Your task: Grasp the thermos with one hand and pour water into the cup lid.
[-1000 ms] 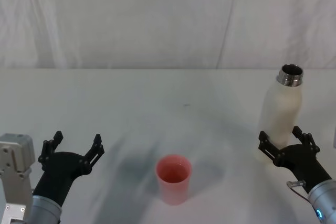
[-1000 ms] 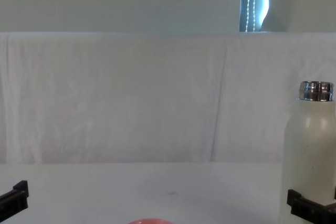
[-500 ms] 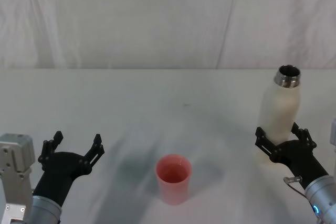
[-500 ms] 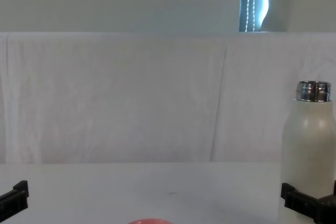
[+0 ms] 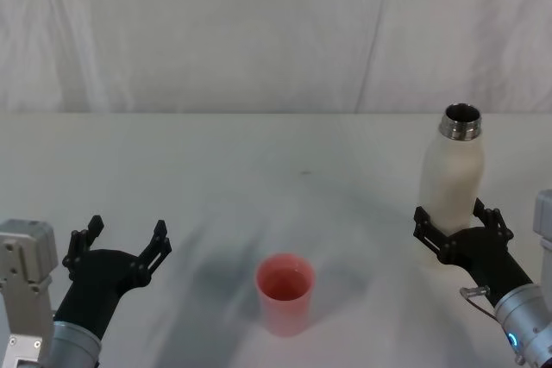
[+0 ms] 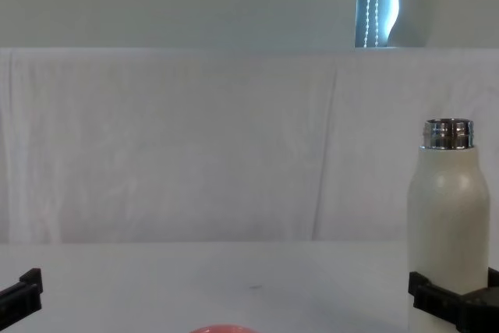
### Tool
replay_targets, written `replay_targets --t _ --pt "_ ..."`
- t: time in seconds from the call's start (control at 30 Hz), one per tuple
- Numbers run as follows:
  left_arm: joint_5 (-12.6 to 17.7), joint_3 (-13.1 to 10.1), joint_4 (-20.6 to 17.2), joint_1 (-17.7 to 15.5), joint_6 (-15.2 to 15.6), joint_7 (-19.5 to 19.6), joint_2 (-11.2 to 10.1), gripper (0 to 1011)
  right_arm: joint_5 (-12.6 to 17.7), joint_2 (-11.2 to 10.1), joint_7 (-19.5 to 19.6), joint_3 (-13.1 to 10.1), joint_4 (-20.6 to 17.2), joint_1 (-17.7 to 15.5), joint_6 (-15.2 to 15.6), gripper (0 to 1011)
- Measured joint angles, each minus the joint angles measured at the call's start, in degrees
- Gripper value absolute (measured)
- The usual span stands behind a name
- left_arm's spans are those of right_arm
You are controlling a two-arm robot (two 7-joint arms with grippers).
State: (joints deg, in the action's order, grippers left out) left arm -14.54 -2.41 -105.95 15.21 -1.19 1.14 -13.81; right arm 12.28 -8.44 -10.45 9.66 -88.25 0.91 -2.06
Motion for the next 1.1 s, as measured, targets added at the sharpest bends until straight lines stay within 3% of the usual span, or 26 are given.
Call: replay_targets --t 1.1 --pt "0.0 0.0 0.0 0.0 0.0 0.0 0.0 1001 -1.8 1.0 1.0 -0.1 3.6 2.4 0.3 1003"
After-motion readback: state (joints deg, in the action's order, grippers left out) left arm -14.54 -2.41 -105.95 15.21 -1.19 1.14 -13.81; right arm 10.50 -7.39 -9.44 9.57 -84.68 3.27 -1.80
